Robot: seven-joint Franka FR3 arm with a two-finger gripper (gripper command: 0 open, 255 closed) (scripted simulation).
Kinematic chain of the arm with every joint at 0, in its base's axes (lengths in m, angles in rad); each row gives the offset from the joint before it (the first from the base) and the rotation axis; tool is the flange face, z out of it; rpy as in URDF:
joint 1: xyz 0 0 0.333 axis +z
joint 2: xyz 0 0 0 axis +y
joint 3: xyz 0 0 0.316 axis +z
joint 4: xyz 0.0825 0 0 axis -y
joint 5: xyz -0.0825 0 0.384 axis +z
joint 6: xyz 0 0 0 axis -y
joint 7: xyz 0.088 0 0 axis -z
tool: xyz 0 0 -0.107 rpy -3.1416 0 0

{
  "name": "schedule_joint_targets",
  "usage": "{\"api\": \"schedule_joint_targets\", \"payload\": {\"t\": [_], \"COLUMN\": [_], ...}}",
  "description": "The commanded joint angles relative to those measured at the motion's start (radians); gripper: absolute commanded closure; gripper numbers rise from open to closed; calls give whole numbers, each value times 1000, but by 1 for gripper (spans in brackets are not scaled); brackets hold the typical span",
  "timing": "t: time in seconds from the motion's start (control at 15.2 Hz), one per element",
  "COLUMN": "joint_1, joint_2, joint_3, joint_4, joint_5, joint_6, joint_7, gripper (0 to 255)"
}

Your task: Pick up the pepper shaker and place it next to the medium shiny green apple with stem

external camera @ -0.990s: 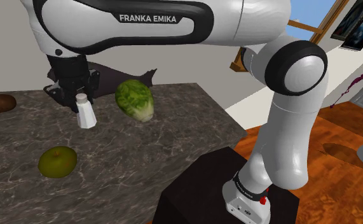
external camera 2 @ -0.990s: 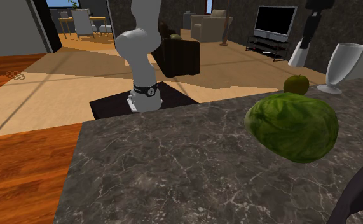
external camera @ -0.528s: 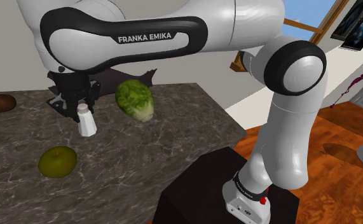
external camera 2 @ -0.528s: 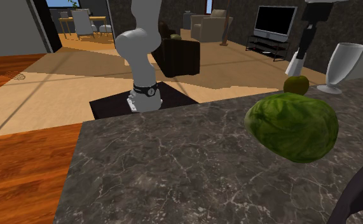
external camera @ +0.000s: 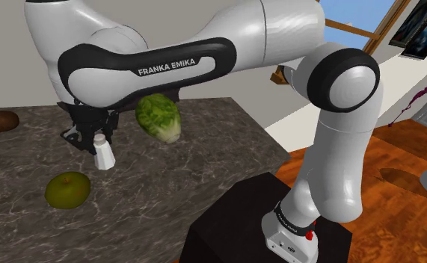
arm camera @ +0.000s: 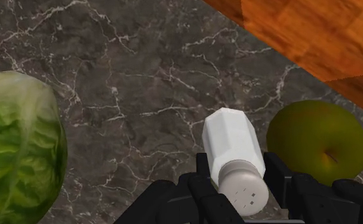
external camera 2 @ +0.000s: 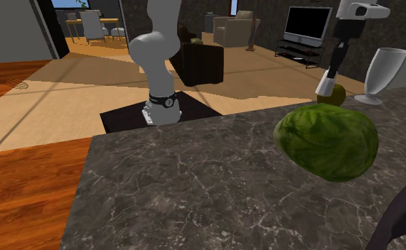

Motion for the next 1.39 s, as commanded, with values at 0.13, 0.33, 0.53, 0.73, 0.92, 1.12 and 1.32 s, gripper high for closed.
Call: {"api": "schedule_joint_targets", "payload": {"t": [0.13,0.33,0.53,0.73,0.92,1.12,1.32], "joint_1": [-1,-1,-1,0,0,0,0], "joint_2": [11,23,36,51,57,57,57], "joint_3": [-3,-5,-7,-9,-11,-11,-11], "joint_4": [-41,-65,-87,-107,-115,-115,-115], "joint_5": [-6,-11,-17,-23,-26,-26,-26], "joint_6": [52,87,121,155,169,169,169], "joint_7": [7,13,19,26,29,29,29], "gripper": [255,255,255,255,255,255,255]}}
